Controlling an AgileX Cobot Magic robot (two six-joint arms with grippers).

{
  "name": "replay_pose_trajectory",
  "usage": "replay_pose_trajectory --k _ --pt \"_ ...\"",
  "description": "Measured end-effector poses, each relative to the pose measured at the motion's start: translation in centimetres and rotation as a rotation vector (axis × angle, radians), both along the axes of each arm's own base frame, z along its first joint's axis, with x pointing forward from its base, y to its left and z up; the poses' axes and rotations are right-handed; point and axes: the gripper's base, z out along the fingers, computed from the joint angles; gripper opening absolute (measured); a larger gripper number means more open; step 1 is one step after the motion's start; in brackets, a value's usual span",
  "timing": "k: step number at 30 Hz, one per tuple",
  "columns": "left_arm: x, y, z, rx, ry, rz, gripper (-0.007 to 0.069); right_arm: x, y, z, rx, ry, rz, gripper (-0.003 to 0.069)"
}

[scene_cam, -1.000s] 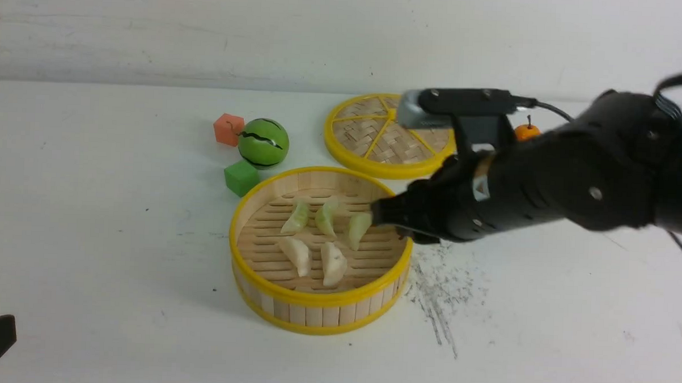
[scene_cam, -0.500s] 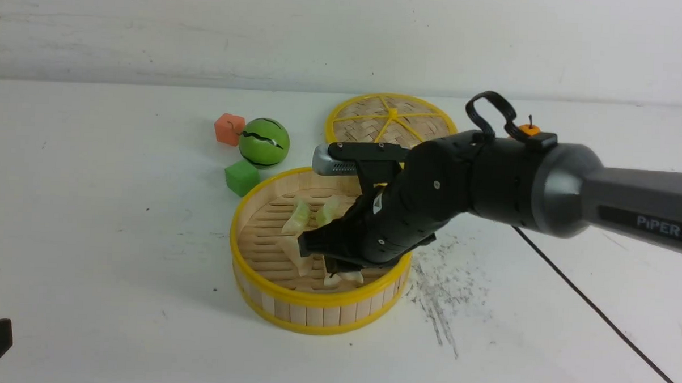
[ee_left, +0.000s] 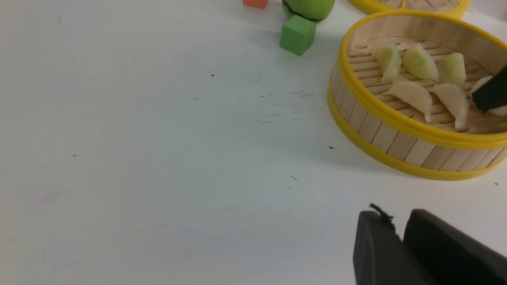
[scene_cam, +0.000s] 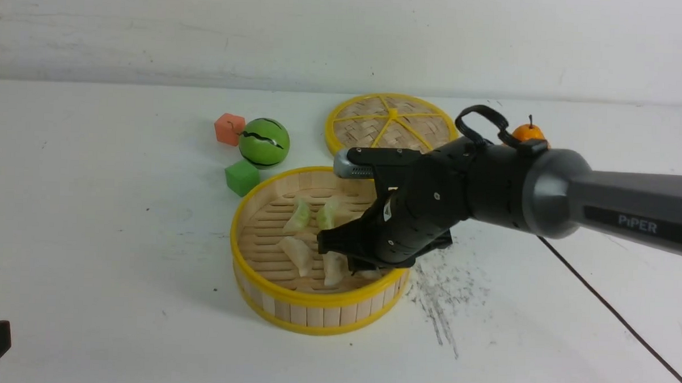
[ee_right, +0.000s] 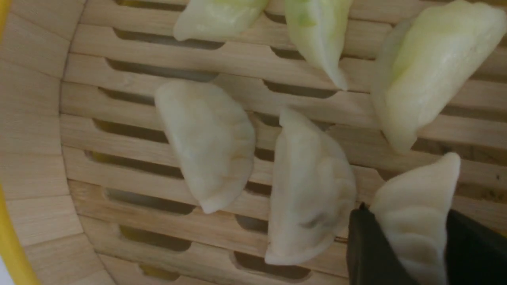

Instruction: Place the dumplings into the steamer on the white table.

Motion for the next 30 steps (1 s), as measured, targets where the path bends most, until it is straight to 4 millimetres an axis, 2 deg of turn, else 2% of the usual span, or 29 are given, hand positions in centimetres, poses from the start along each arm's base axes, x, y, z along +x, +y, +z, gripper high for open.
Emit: replay_pose_trajectory --k 4,7,10,13,14,16,18,19,20,21,22,23,24,26,28,29,30 --pt "0.0 0.0 0.0 0.000 0.000 0.000 0.0108 0.1 0.0 0.2 0.010 -0.009 -0.010 0.0337" --pt "0.0 0.0 0.0 0.000 0.000 0.000 0.0111 0.0 -0.1 1.0 0.005 -0.029 -0.003 0.0422" --pt "0.0 0.0 0.0 0.000 0.000 0.000 0.0113 0.0 -0.3 3.2 0.006 -0.085 0.010 0.0470" --pt "0.0 0.0 0.0 0.001 -0.001 0.000 0.0117 -0.4 -0.9 6.9 0.005 -0.160 0.025 0.0477" --pt "0.0 0.0 0.0 0.001 -0.001 0.000 0.0117 -0.5 -1.0 7.5 0.006 -0.168 0.026 0.0475" --pt "0.0 0.0 0.0 0.002 -0.002 0.000 0.0120 -1.7 -1.8 11.1 -0.020 -0.224 0.074 0.0443" --pt "0.0 0.0 0.0 0.003 -0.001 0.001 0.0122 -4.0 -3.3 15.2 -0.077 -0.275 0.152 0.0356" --pt "0.0 0.0 0.0 0.003 -0.001 0.001 0.0122 -4.2 -3.4 15.5 -0.089 -0.281 0.169 0.0347" --pt "0.0 0.0 0.0 0.004 -0.002 0.001 0.0122 -6.1 -4.8 17.9 -0.140 -0.294 0.227 0.0258" --pt "0.0 0.0 0.0 0.004 -0.002 0.001 0.0122 -6.3 -5.0 18.2 -0.148 -0.295 0.236 0.0246" --pt "0.0 0.0 0.0 0.004 -0.002 0.001 0.0122 -8.2 -6.4 19.6 -0.224 -0.277 0.303 0.0146" --pt "0.0 0.0 0.0 0.004 -0.002 0.001 0.0122 -9.5 -7.5 20.7 -0.271 -0.268 0.342 0.0083" --pt "0.0 0.0 0.0 0.004 -0.002 0.001 0.0122 -10.7 -8.5 21.3 -0.309 -0.247 0.367 0.0032" --pt "0.0 0.0 0.0 0.004 -0.002 0.001 0.0122 -12.2 -9.6 22.1 -0.341 -0.234 0.398 -0.0009" --pt "0.0 0.0 0.0 0.004 -0.002 0.001 0.0122 -13.7 -10.6 22.3 -0.353 -0.233 0.429 -0.0020" --pt "0.0 0.0 0.0 0.004 -0.002 0.001 0.0122 -15.1 -11.4 22.0 -0.344 -0.226 0.459 -0.0020" --pt "0.0 0.0 0.0 0.004 -0.002 0.001 0.0122 -15.5 -11.5 21.9 -0.336 -0.222 0.474 -0.0020"
